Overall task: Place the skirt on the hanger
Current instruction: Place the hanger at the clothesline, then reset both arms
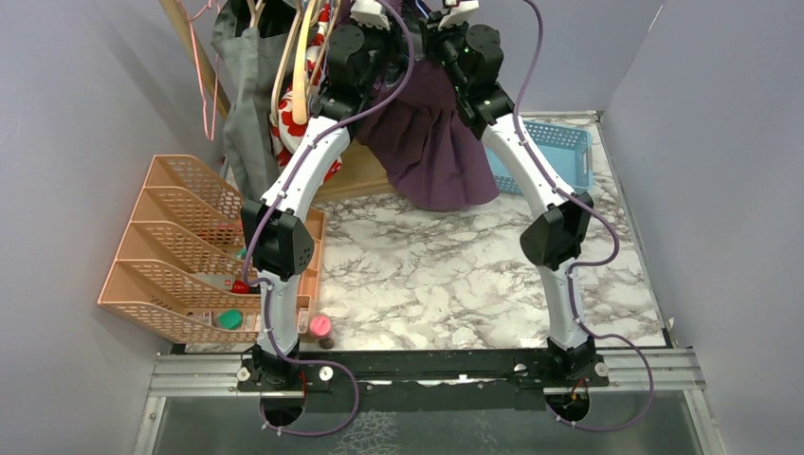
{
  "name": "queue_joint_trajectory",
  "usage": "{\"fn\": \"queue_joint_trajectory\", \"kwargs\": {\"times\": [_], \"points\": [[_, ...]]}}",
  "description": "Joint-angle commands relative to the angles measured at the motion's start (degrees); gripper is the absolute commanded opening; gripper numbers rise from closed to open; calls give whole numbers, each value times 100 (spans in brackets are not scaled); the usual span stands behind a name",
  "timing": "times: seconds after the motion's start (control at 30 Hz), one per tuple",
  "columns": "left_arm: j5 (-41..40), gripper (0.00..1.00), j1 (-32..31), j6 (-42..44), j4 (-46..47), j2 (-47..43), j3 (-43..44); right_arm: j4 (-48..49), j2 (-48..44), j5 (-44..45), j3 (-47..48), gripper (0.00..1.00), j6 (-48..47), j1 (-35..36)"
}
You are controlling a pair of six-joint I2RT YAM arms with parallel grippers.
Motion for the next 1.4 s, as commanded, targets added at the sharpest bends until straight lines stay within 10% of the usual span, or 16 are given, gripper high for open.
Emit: {"fn": "queue_joint_trajectory", "kwargs": {"times": [0.0,0.7,1.23,1.37], "points": [[-223,24,-25,149,-41,-348,-142,367,-679,-156,-218,21,25,-34],[343,53,-21,9,-149,-1248,-501,-260,-1403,-359,-461,38,140,-41],[669,78,-25,225,-2626,-4560,-2632,-2896,-5604,250,-4219,48,1228,-35],[289,89,-25,250,-3706,-5337,-3072,-3738,-6765,634,-5159,81,1609,-37]]}}
